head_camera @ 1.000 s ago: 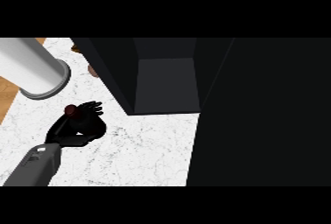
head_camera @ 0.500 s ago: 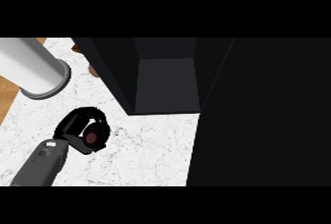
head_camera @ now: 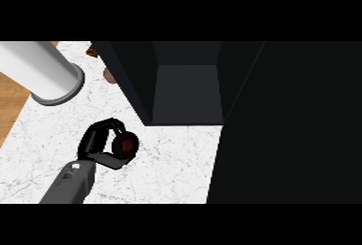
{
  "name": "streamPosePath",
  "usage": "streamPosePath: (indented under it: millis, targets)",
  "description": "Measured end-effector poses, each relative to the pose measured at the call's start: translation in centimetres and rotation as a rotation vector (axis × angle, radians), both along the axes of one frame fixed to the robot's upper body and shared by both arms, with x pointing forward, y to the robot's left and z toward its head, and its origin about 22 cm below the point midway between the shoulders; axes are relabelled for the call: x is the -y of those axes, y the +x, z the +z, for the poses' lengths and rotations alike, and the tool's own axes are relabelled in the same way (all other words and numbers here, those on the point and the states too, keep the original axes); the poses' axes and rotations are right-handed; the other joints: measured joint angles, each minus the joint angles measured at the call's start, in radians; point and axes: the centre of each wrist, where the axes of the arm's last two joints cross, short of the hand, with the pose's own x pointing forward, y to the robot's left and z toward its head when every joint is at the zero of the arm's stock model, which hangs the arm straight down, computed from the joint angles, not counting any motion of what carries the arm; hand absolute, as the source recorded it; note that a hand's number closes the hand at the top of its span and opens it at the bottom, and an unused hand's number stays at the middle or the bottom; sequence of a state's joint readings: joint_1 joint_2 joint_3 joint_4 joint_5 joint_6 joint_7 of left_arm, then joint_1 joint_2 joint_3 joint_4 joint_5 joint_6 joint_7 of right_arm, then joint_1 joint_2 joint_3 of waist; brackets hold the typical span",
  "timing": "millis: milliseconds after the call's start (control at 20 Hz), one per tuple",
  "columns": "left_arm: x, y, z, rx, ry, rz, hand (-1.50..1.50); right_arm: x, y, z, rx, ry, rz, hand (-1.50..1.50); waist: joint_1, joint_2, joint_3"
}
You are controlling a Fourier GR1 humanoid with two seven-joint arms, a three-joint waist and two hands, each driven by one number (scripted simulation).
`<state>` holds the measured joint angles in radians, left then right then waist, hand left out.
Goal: Pick up the wine, place it into the cabinet and close the cabinet
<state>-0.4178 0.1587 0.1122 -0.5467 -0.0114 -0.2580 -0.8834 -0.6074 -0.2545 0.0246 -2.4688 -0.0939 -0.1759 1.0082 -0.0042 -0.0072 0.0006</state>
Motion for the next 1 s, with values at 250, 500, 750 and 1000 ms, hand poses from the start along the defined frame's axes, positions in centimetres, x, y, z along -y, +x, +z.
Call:
streamPosePath:
  millis: [250, 500, 750, 1000]
  targets:
    - [3.4, -1.1, 0.3, 0.102, -0.043, 0.083, 1.50, 0.6, 0.1, 0.0, -0.006, 0.001, -0.030, -1.50, 0.014, -0.003, 0.001]
    - [6.9, -0.7, 3.3, 0.143, -0.085, 0.065, 1.50, 0.6, 0.0, 0.0, -0.008, -0.005, -0.027, -1.50, 0.009, -0.004, 0.001]
    - [10.2, -0.8, 8.0, 0.151, -0.151, 0.029, 1.50, 0.9, 0.0, -0.1, -0.016, 0.002, -0.035, -1.50, 0.008, -0.006, 0.001]
    - [13.0, -0.5, 13.4, 0.147, -0.188, 0.028, 1.50, 1.0, 0.1, 0.1, -0.005, 0.004, -0.034, -1.50, 0.003, -0.002, 0.001]
